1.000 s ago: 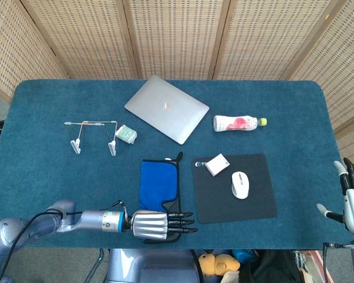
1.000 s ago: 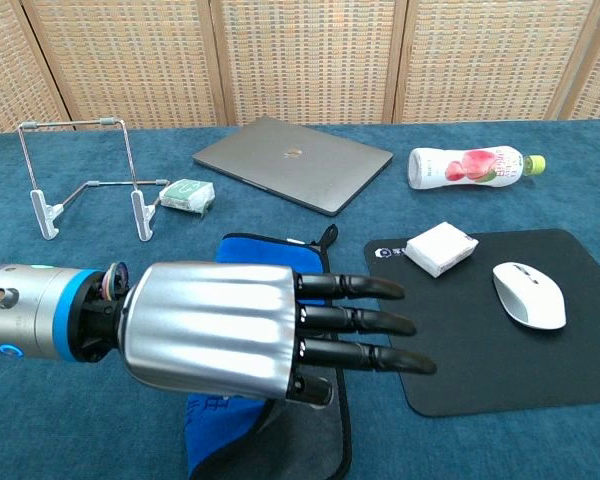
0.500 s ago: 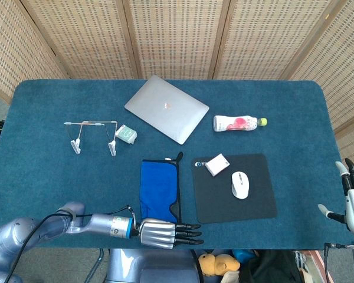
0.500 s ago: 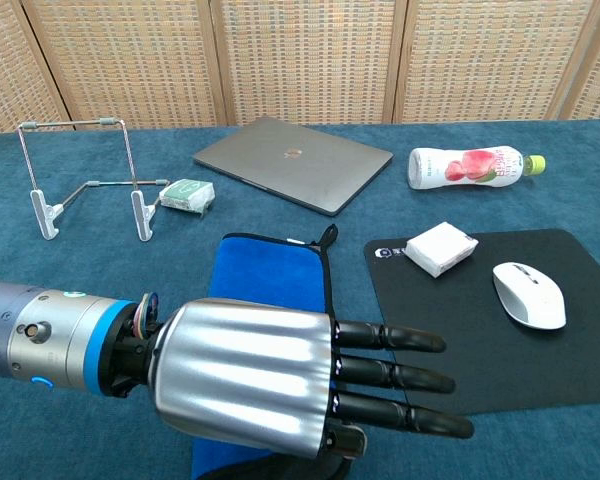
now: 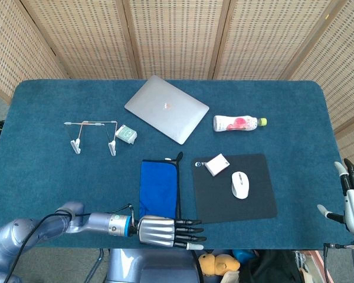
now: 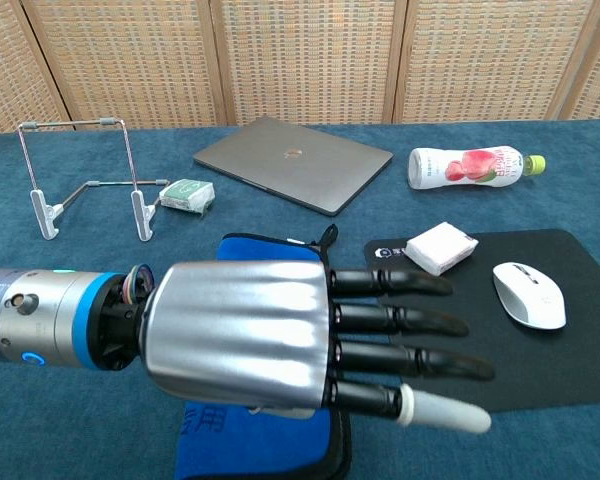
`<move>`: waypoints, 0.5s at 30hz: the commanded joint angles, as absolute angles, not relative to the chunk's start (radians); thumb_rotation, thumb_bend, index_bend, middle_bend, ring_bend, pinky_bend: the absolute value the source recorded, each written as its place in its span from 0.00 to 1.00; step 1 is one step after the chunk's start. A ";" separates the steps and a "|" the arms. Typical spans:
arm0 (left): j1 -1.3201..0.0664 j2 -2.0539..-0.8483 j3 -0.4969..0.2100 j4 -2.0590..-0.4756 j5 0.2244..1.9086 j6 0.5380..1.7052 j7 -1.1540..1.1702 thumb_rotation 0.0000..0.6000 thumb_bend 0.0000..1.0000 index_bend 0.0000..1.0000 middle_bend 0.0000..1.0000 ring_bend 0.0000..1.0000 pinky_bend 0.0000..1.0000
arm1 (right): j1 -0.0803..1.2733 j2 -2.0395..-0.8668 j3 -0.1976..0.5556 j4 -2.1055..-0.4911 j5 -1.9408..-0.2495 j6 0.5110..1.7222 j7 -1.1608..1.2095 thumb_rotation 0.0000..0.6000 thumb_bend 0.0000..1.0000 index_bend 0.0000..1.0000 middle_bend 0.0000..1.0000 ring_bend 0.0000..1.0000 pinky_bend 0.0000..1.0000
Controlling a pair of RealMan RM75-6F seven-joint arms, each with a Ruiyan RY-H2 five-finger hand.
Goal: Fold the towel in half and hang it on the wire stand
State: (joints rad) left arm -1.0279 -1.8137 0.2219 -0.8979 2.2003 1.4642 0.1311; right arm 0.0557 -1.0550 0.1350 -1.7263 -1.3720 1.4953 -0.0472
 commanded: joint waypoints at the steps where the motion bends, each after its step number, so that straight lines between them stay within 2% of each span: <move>1: -1.024 -1.786 0.207 -0.939 2.166 1.460 0.083 1.00 0.24 0.00 0.00 0.00 0.00 | 0.056 -1.055 0.134 -1.726 -1.372 1.495 -0.048 1.00 0.00 0.00 0.00 0.00 0.00; 4: -1.014 -1.770 0.185 -0.968 2.128 1.465 0.056 1.00 0.20 0.00 0.00 0.00 0.00 | 0.057 -1.055 0.134 -1.727 -1.372 1.493 -0.048 1.00 0.00 0.00 0.00 0.00 0.00; 8: -0.994 -1.756 0.135 -0.991 2.047 1.440 0.048 1.00 0.20 0.00 0.00 0.00 0.00 | 0.056 -1.055 0.134 -1.726 -1.374 1.494 -0.048 1.00 0.00 0.00 0.00 0.00 0.00; 9: -0.984 -1.748 0.114 -1.009 2.000 1.403 0.058 1.00 0.19 0.02 0.00 0.00 0.00 | 0.056 -1.056 0.133 -1.726 -1.374 1.494 -0.049 1.00 0.00 0.00 0.00 0.00 0.00; 12: -0.965 -1.711 0.054 -1.101 1.844 1.249 0.105 1.00 0.19 0.19 0.00 0.00 0.00 | 0.057 -1.056 0.132 -1.727 -1.376 1.492 -0.050 1.00 0.00 0.00 0.00 0.00 0.00; 15: -0.954 -1.680 -0.007 -1.193 1.695 1.115 0.168 1.00 0.20 0.23 0.00 0.00 0.00 | 0.058 -1.057 0.131 -1.727 -1.377 1.491 -0.052 1.00 0.00 0.00 0.00 0.00 0.00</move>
